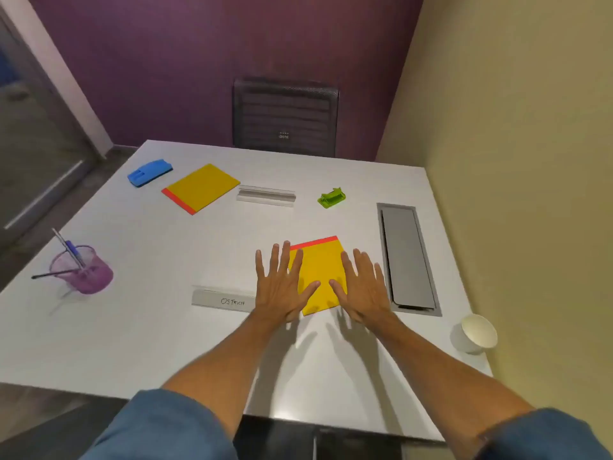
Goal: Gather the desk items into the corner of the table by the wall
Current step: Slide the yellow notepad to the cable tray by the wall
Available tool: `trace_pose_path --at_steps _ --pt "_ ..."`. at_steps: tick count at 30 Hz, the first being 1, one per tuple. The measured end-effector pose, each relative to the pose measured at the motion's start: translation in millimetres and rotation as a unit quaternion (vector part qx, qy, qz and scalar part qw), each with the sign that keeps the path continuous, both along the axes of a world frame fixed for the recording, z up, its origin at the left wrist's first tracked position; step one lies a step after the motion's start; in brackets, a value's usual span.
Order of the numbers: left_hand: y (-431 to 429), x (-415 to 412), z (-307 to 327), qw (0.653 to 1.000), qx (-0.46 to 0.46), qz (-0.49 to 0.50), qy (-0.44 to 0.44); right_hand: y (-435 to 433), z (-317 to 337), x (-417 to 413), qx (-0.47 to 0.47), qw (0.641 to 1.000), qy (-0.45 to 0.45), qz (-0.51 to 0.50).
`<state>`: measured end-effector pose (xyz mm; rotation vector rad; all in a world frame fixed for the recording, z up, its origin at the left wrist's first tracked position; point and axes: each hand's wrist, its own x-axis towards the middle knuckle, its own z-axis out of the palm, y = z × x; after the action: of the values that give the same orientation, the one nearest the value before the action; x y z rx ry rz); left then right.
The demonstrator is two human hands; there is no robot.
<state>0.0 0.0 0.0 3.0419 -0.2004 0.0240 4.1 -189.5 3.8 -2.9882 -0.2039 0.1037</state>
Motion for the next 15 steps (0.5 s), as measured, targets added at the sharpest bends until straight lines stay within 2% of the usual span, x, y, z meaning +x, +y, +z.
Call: trace_pose_path --at_steps 5,15 --pt "-7.0 19.3 -32.2 0.999 0.033 0.029 0.016 -8.4 -28.6 29.1 -0.018 0.999 0.031 0.019" --pt "-16.8 61.8 -71.9 0.985 0.009 0.070 0.160 -11.3 -83.0 84.7 0.008 0.997 0.074 0.034"
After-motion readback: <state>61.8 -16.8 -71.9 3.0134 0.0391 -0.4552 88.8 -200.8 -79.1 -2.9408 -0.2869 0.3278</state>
